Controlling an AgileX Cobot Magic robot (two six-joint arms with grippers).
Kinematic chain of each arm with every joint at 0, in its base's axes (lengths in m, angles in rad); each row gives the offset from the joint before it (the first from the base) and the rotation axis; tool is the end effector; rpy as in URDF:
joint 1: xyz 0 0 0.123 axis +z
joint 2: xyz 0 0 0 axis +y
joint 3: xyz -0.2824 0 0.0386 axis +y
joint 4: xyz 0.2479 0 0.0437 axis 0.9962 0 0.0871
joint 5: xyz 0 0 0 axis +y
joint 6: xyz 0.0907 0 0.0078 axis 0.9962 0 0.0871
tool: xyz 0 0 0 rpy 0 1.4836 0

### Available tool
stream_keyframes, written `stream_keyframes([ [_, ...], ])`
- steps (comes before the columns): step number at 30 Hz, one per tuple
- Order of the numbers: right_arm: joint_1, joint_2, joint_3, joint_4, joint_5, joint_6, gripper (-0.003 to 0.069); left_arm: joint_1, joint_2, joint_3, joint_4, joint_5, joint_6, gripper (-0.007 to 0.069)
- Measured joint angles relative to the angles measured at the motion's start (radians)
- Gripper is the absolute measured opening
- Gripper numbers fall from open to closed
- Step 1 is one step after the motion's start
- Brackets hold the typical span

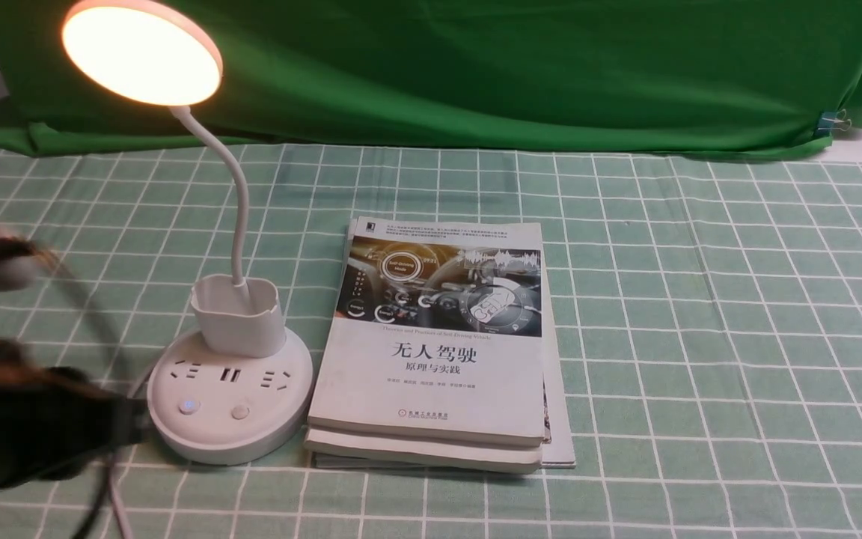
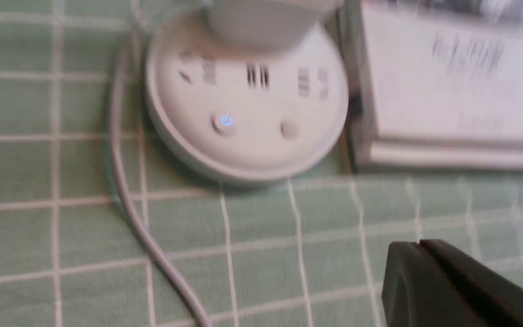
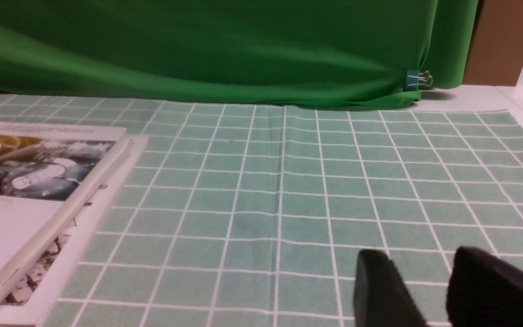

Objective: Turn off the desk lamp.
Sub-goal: Use the left arm to press the button switch on the lamp holder

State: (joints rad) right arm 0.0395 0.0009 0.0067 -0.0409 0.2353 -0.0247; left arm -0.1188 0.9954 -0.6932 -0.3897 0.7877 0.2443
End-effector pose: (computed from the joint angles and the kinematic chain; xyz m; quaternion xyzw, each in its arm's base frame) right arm 0.0558 0.0013 0.1894 -0.0364 0.7590 -0.0117 0.6499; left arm 0.1741 -0.0455 0.2768 0.0789 0.9430 -0.1524 0.2851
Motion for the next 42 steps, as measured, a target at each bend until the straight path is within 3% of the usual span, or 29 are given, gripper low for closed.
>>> stream_keyframes([
  [8,0.0,0.0,0.0,0.0,0.0,0.0,0.0242,-0.176,0.372,-0.218,0.158,0.153,-0.131,0.0],
  [22,0.0,0.0,0.0,0.0,0.0,0.0,0.0242,-0.18,0.654,-0.437,0.238,0.164,-0.169,0.0],
  [42,0.0,0.0,0.0,0.0,0.0,0.0,0.0242,-0.18,0.802,-0.461,0.299,0.132,-0.169,0.0],
])
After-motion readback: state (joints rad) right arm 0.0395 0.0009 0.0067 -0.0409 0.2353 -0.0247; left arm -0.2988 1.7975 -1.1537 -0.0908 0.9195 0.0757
